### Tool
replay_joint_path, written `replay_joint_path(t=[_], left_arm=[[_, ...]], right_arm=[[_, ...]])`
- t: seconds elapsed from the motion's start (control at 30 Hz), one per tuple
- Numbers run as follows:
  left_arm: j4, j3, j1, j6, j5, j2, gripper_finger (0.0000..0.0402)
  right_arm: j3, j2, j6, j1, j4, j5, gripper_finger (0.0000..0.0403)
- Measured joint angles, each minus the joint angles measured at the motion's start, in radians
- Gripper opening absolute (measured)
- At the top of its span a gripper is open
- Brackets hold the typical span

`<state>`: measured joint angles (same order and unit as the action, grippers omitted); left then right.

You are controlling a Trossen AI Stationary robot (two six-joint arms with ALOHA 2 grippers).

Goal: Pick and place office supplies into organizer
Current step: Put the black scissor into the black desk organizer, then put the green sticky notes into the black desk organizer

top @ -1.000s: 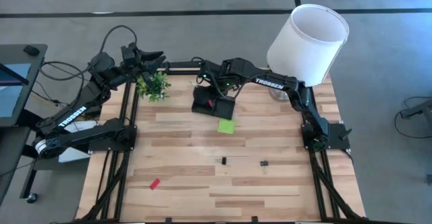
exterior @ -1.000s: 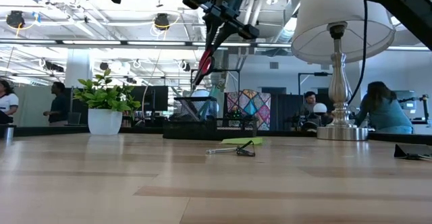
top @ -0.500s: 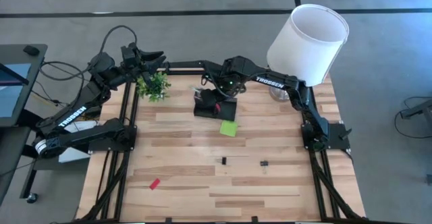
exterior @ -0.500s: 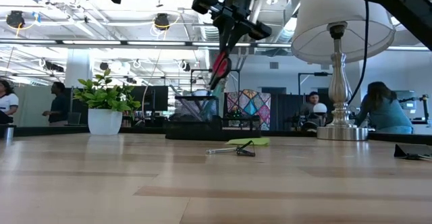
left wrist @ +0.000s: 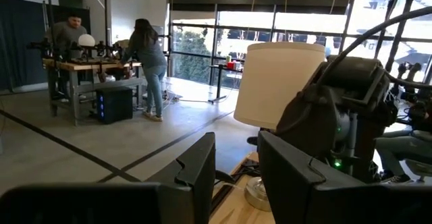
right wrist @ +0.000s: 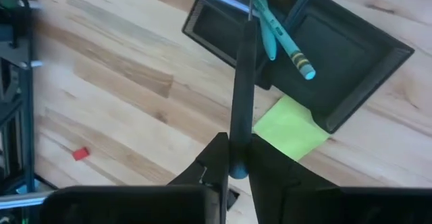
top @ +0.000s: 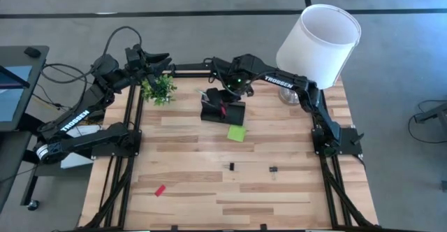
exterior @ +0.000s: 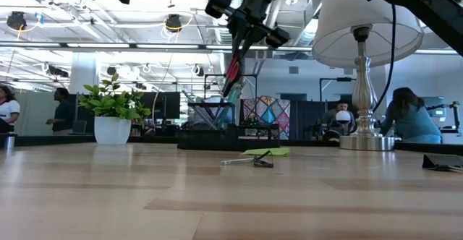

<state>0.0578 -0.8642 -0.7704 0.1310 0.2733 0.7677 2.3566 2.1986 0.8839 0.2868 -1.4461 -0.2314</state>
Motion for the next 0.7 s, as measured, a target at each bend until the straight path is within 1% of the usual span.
replay_joint_path(t=[0.13,0.27,0.33,0.5,0.6,0.7], left_arm=[[0.0,0.0,0.0,0.008,0.0,0.0,0.0107],[-0.009,0.0,0.0,0.011,0.0,0.0,0.0107],[-0.024,0.0,0.0,0.012,0.0,0.0,0.0107],[-0.061,0.0,0.0,0.005,0.0,0.0,0.0107],[-0.069,0.0,0.0,-0.002,-0.001,0.0,0.0107],[-0.067,0.0,0.0,-0.005,-0.001,0.0,0.0107]], right_arm=[[0.0,0.0,-0.001,0.024,0.031,-0.03,0.0051],[0.0,0.0,-0.009,0.053,0.081,-0.115,0.0057],[0.0,0.0,-0.009,0.062,0.116,-0.135,0.0058],[0.0,0.0,-0.011,0.062,0.159,-0.137,0.006],[0.0,0.0,-0.044,0.056,0.168,-0.128,0.0058],[-0.001,-0.013,-0.066,0.036,0.216,-0.047,0.0049]])
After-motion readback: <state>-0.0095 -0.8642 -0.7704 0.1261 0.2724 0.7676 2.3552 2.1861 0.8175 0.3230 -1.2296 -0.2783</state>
